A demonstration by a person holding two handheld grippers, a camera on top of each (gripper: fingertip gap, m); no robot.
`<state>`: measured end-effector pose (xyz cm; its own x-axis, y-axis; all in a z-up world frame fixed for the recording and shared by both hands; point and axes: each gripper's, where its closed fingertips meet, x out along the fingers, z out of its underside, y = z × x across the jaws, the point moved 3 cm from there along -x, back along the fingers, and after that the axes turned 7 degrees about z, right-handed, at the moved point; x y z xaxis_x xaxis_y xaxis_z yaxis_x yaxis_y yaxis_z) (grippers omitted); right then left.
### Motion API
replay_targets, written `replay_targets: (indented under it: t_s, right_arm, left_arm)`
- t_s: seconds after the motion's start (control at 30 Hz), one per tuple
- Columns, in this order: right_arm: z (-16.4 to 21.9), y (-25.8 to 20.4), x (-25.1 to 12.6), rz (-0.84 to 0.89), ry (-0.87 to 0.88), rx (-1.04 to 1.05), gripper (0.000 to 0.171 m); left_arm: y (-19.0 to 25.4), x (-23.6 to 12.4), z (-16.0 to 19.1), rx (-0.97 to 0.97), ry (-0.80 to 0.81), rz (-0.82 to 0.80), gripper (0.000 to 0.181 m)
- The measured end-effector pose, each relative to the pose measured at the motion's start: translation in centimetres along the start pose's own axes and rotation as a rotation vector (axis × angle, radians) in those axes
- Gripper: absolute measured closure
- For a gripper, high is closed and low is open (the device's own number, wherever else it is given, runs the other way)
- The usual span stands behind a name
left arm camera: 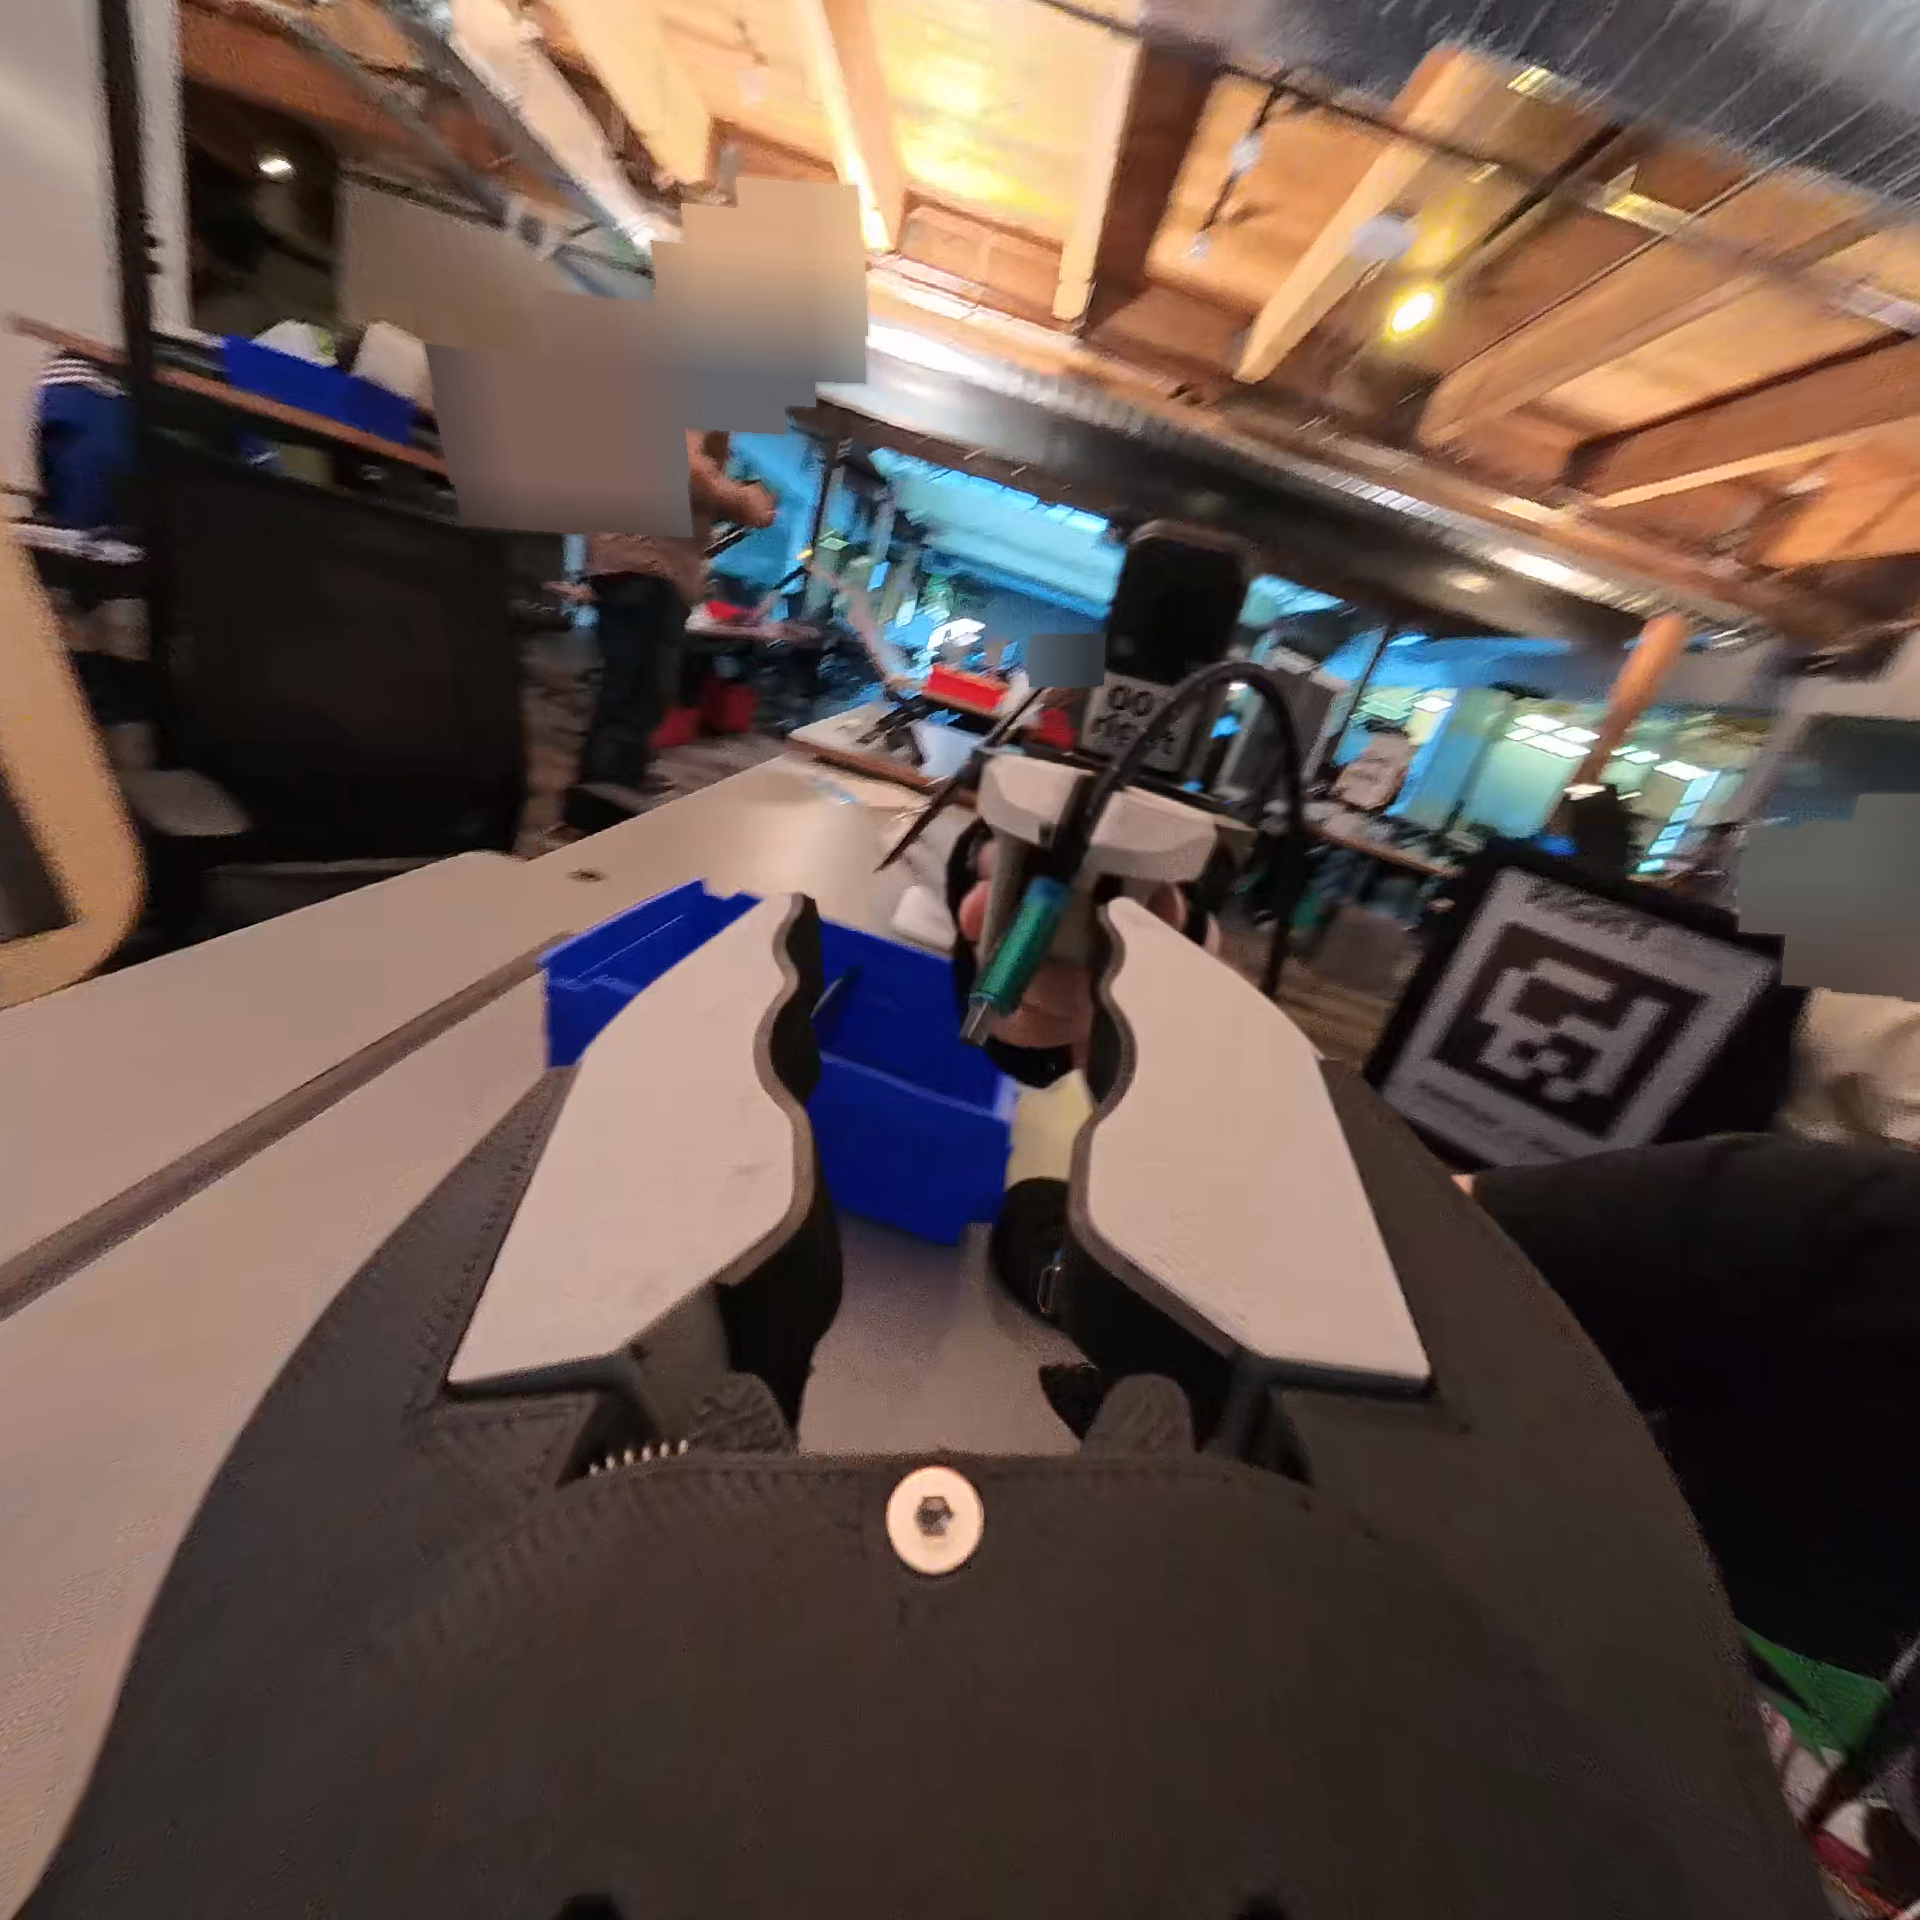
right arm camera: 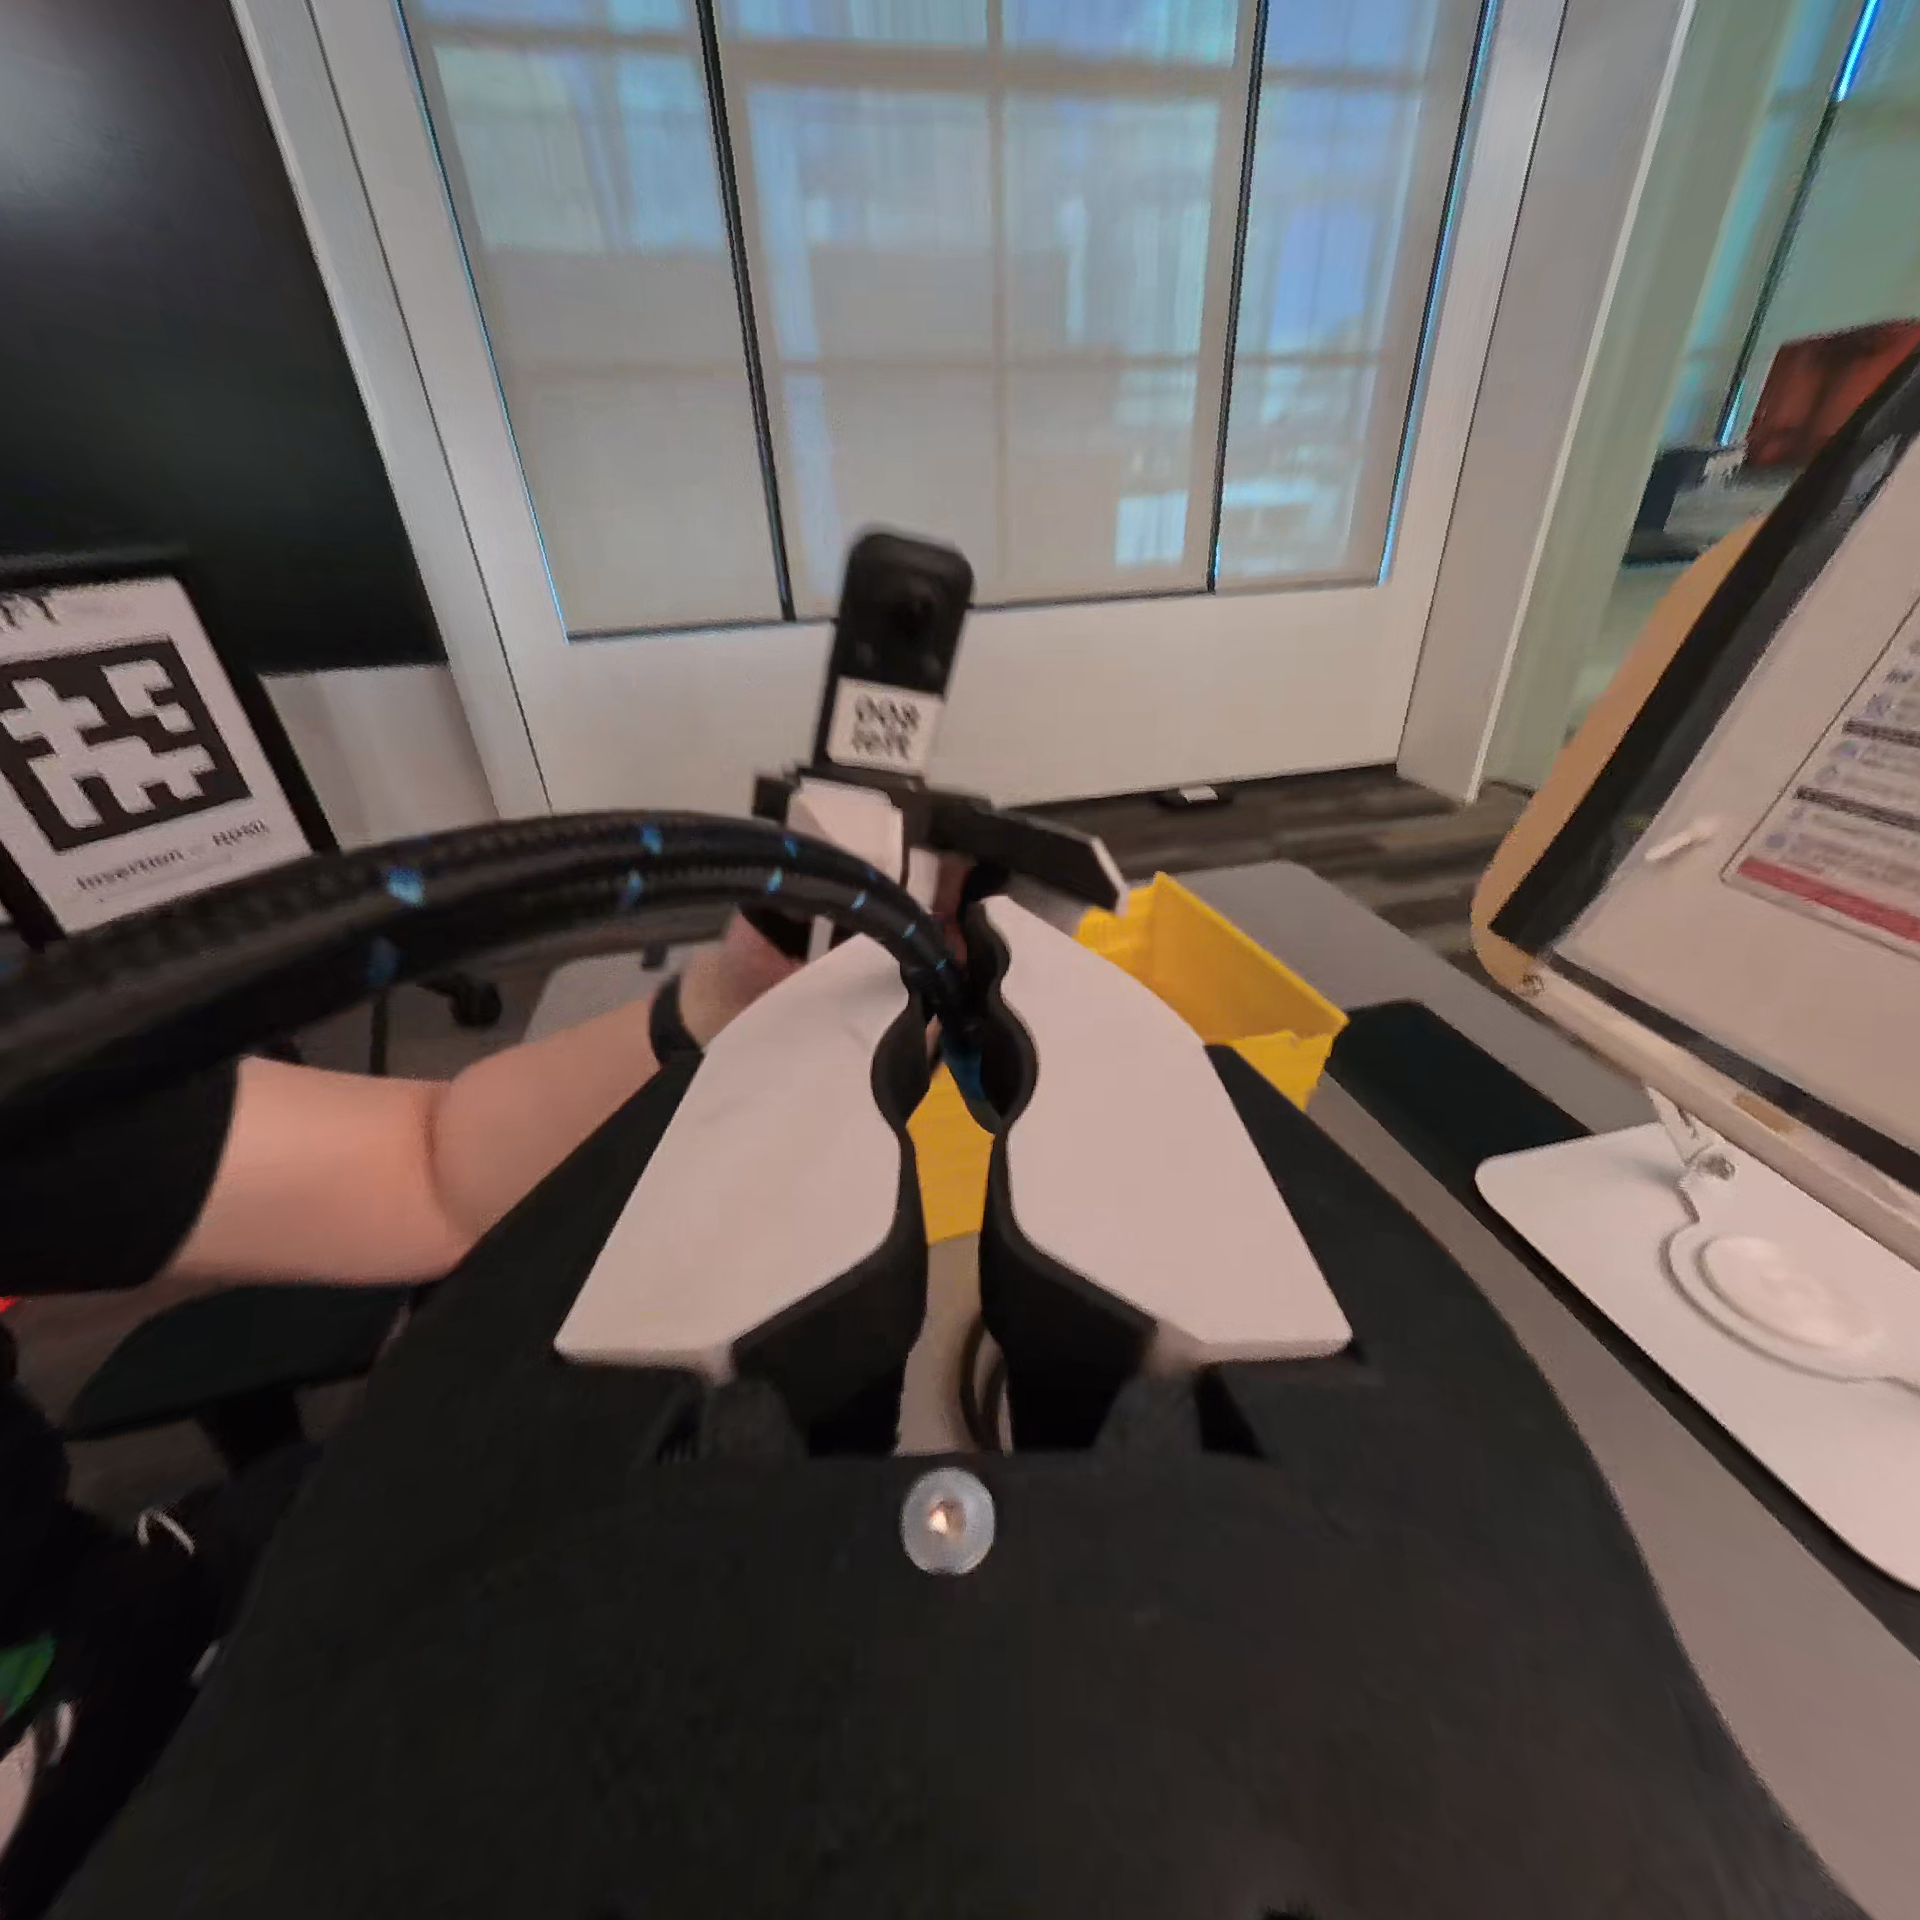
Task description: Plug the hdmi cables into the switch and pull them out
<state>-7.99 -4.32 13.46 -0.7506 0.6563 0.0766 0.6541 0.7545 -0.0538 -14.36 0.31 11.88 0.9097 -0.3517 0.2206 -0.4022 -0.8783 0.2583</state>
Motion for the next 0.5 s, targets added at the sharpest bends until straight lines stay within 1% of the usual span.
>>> replay_targets:
  t_s: [0.07, 0.17, 0.23, 0.27, 0.37, 0.4, 0.47, 0.5]
  right_arm:
    - [-0.9, -0.4, -0.5, -0.032, 0.046, 0.040, 0.166]
    - [-1.5, -0.9, -0.6, -0.081, 0.088, 0.095, 0.166]
    - [-1.5, -1.1, -0.5, -0.094, 0.100, 0.113, 0.166]
    - [-1.5, -1.0, -0.4, -0.084, 0.108, 0.115, 0.166]
    - [-1.8, -1.2, -0.6, -0.111, 0.134, 0.100, 0.166]
    - [-1.9, -1.7, -0.8, -0.151, 0.130, 0.060, 0.165]
    - [-1.6, -2.0, -1.4, -0.160, 0.104, -0.130, 0.162]
    - [-1.2, -2.1, -1.8, -0.142, 0.083, -0.269, 0.153]
  left_arm:
    - [0.6, 1.0, 0.6, -0.005, 0.032, 0.068, 0.135]
    - [1.5, 2.6, 1.9, 0.068, 0.004, 0.089, 0.140]
    - [2.3, 3.3, 2.2, 0.123, 0.016, 0.102, 0.151]
    - [2.7, 3.5, 2.2, 0.139, 0.027, 0.104, 0.169]
    - [3.2, 3.6, 1.9, 0.167, 0.033, 0.098, 0.170]
    - [3.5, 3.6, 1.8, 0.144, 0.016, 0.128, 0.170]
    - [4.0, 3.5, 1.5, 0.058, -0.037, 0.174, 0.170]
    - [4.2, 3.4, 1.5, 0.004, -0.065, 0.196, 0.170]
